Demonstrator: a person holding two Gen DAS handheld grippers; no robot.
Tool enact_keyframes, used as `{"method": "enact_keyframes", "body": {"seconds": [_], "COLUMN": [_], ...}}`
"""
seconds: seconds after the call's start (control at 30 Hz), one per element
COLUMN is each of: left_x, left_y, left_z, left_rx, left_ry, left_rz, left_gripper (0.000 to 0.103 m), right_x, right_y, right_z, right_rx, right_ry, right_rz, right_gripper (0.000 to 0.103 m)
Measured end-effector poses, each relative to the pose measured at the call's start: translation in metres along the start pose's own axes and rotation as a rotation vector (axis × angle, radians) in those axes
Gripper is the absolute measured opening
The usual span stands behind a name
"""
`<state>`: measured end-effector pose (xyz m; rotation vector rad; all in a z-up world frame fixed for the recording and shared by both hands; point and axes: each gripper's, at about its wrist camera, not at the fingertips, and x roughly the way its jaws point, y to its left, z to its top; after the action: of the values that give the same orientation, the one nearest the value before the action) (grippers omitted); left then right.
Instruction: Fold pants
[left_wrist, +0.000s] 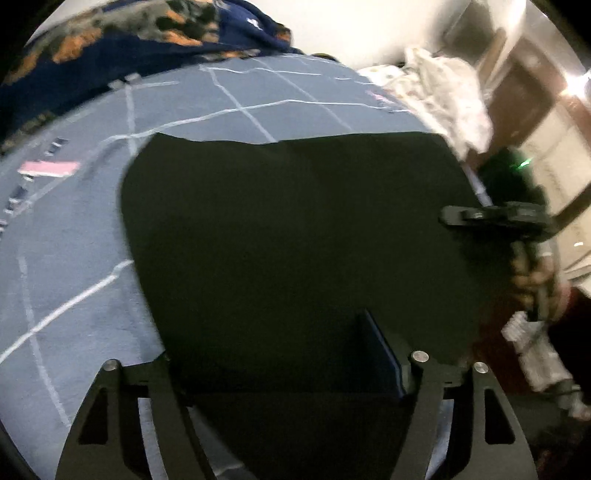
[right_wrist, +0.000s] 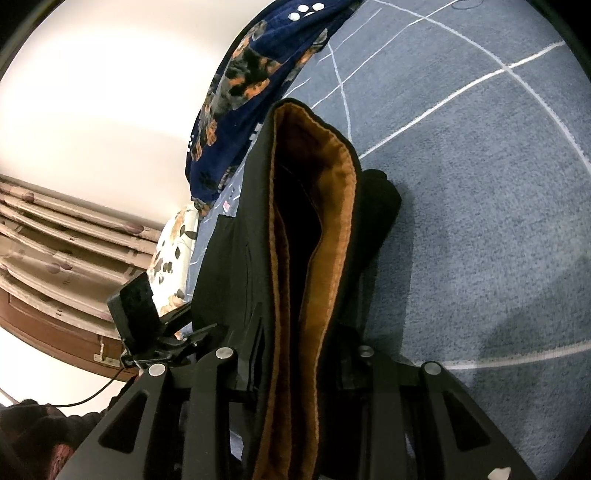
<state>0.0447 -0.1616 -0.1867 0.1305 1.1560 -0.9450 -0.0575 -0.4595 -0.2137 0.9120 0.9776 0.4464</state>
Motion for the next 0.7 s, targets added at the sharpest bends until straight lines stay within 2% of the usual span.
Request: {"method": "enact_keyframes", "body": {"seconds": [0.07,0.1,0.2,0.4,0.53,0.7], "left_x": [-0.004,-0.007,-0.012,-0.029,-0.046,-0.076], "left_y": [0.005,0.007,0.010,0.005,0.006,0.024], "left_z": [0.001,0.001,0.000,0.007,0.008,0.009], "left_rx": [-0.032,-0.045,-0.081,-0.070,-0.071,-0.124], "left_ry": [-0.013,-0.028,-0.047,-0.087,-0.122,-0.185], "left_rz": [-0.008,-0.028,-0.055,-0.070,-0.041,-0.002], "left_gripper": [0.027,0.021,0.016,0.013,0.013,0.013], "right_x": [0.000,0.000,-0.002,-0.009,-0.007,0.010], "right_y": [0.000,0.000,0.000,0.009,0.033,0.065], "right_z": [0.000,-0.001,-0.002,-0.003,0.001,0.011], "right_rx": [0.011,0.016,0.034,0.075,0.042,0.000], "right_ry": [-0.009,-0.013,-0.022,-0.054,-0.048,-0.033], "right_rz": [0.009,0.015,0.026,0.092,0.115,0.147], "right_gripper": [0.027,0.026,0.025,0.024,0.024,0.024]}}
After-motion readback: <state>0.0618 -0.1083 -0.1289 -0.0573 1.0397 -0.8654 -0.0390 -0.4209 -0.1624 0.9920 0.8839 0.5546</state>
